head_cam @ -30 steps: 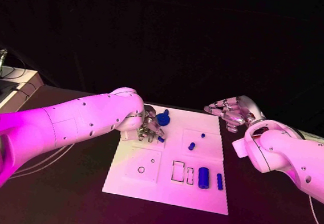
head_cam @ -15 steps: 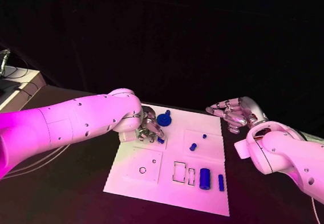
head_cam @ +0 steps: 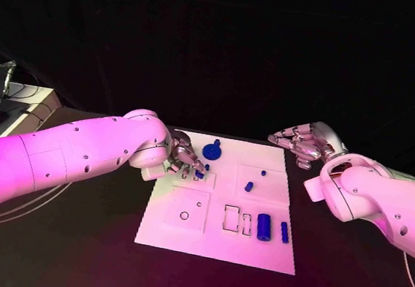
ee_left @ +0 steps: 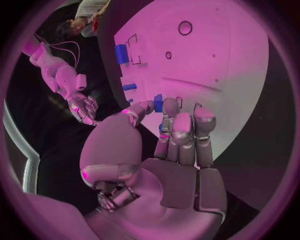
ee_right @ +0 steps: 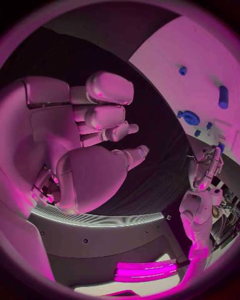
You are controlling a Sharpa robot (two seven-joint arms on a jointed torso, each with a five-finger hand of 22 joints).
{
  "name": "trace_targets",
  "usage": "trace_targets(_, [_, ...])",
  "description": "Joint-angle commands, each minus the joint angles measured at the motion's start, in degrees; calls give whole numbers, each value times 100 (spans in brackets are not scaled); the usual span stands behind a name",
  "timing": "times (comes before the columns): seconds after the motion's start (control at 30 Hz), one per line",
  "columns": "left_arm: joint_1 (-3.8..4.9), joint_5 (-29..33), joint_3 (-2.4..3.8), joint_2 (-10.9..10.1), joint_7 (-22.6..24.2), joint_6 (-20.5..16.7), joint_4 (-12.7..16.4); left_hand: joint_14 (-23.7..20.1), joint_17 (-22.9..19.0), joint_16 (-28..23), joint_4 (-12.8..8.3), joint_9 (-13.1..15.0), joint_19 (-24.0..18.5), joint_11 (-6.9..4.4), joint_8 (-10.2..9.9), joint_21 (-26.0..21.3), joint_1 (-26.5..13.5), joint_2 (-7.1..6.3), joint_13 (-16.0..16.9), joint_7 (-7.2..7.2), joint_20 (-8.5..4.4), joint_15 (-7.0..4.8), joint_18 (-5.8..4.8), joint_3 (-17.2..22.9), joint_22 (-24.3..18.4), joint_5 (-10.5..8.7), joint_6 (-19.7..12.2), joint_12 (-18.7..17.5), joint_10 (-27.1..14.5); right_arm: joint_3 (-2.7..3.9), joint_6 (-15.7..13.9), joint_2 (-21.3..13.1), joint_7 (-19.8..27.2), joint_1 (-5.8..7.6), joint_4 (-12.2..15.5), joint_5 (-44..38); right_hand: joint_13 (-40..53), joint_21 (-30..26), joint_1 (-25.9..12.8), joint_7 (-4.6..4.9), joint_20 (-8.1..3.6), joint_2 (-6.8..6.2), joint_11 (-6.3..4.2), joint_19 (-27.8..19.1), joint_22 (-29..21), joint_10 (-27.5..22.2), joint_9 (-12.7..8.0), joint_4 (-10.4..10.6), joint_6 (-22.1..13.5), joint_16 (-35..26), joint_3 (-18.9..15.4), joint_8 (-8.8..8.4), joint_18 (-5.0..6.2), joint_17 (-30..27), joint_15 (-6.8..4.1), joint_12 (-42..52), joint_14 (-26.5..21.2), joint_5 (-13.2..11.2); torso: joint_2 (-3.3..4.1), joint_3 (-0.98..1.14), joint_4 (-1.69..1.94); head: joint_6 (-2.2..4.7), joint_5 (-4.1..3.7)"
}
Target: Assemble the parts on the task board
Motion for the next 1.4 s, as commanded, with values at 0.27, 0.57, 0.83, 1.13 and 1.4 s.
trace_targets(0.27, [-4, -706, -2, -15, -138, -516, 151, 87, 138, -58, -841, 221, 128, -158, -151, 33, 28, -44, 128, -160, 8, -3, -40, 822, 180, 117, 261, -58, 267, 3, 35, -8, 73, 1, 4, -35, -1, -48, -22, 12, -39, 35, -21, 392, 777, -35, -16, 4, -50, 14, -40, -38, 29, -9, -6, -37, -5, 45, 2, -4, -4, -14, 42])
trace_targets(0.57, [-23, -783, -113, 112, -236, -725, 35, 94, 141, -60, -838, 266, 158, -161, -174, 37, 24, -45, 151, -164, 15, -5, -37, 849, 229, 139, 281, -65, 286, 2, 10, 3, 102, 0, -2, -35, -20, -53, -17, 15, -38, 37, -20, 391, 776, -51, -31, -4, -53, 11, -40, -37, 31, -14, -5, -66, -6, 60, 17, -1, -12, -34, 60])
trace_targets(0.83, [-57, -747, -196, 187, -271, -715, -43, 94, 136, -64, -840, 277, 162, -160, -180, 37, 27, -43, 155, -162, 17, -5, -36, 853, 240, 139, 283, -70, 286, 2, -3, -2, 115, 0, 8, -35, -25, -55, -16, 15, -38, 37, -19, 390, 776, -55, -32, -5, -54, 11, -39, -37, 31, -14, -5, -73, -5, 62, 17, 1, -10, -67, 55])
trace_targets(1.13, [-84, -764, -227, 195, -264, -667, -32, 96, 138, -62, -843, 299, 169, -162, -185, 34, 29, -49, 164, -162, 19, -6, -34, 858, 257, 153, 282, -71, 286, 2, 33, -6, 124, 0, 15, -29, -37, -59, -28, 17, -37, 31, -20, 391, 775, -56, -45, -5, -54, 7, -48, -37, 31, -18, -5, -83, -6, 70, 14, 2, -11, -78, 57])
trace_targets(1.4, [-91, -857, -231, 186, -270, -610, -10, 97, 143, -56, -840, 324, 175, -162, -188, 33, 31, -49, 173, -162, 20, -6, -32, 864, 278, 165, 282, -70, 291, 2, 43, -12, 117, 0, 16, -27, -37, -59, -28, 17, -37, 31, -20, 391, 775, -56, -45, -5, -54, 7, -48, -37, 31, -18, -5, -83, -6, 70, 10, 4, -9, -88, 66])
